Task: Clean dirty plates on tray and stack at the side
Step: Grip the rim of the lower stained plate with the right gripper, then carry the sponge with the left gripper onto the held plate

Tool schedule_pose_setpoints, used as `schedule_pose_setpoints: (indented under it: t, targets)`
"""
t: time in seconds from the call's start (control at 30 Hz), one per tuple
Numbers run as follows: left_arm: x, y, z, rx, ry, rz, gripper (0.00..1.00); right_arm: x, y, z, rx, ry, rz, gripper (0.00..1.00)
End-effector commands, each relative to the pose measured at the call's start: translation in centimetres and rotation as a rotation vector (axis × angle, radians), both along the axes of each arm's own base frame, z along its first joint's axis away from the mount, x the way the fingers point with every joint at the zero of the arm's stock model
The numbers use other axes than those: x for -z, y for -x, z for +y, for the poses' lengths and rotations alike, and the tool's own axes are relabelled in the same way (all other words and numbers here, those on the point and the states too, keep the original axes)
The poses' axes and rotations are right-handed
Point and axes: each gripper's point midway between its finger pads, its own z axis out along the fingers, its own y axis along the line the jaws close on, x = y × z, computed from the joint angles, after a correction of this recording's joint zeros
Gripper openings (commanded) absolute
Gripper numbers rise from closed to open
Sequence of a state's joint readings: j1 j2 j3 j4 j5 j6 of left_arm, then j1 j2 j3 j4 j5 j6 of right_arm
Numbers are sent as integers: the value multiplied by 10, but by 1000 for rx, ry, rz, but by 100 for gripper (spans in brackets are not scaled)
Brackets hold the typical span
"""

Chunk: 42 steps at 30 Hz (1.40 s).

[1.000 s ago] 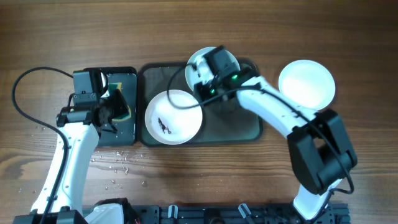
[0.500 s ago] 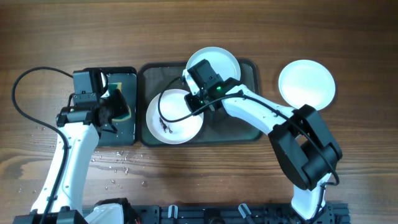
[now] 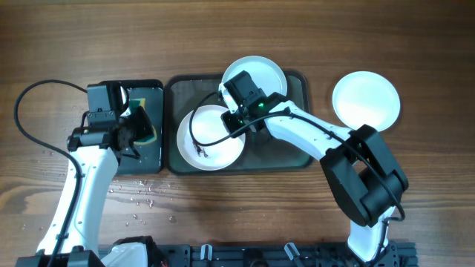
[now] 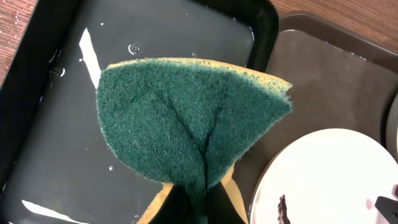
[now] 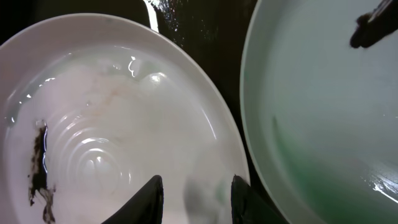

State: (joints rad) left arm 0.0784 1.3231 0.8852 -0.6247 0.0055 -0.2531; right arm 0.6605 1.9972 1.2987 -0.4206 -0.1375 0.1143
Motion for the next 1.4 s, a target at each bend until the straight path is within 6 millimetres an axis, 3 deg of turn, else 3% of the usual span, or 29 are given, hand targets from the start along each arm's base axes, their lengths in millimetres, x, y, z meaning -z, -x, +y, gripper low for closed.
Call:
schedule_pose_setpoints:
  t: [0.0, 0.1, 0.17, 0.27, 0.43, 0.57, 0.8, 1.0, 1.1, 1.37]
  targets:
    - [0, -1, -2, -7, 11, -4, 4, -41, -4, 21, -54, -115, -48, 37]
    - [0, -1, -2, -7, 11, -4, 4, -59, -8, 16, -34, -111, -93, 37]
    - [0, -1, -2, -7, 11, -4, 4, -58, -13, 3, 2, -44, -123, 36]
    - [1, -1, -2, -7, 11, -3, 4, -44, -10, -13, 12, 47, -108, 36]
    - [0, -1, -2, -7, 11, -4, 4, -14, -1, -20, 11, 97, -40, 36]
    - [0, -1, -2, -7, 11, -4, 4, 2, 3, -22, 35, 112, 4, 34]
    - [0, -1, -2, -3, 9, -4, 4, 6, 9, -23, 96, 97, 55, 24]
    - [-2, -6, -2, 18, -1, -27, 4, 12, 21, -21, 123, 62, 123, 4]
    - [-3, -6, -5, 30, 13, -30, 4, 12, 28, -16, 132, 32, 166, 4]
    - [-5, -6, -34, 113, 157, -37, 4, 13, 29, -18, 399, -21, 270, 4]
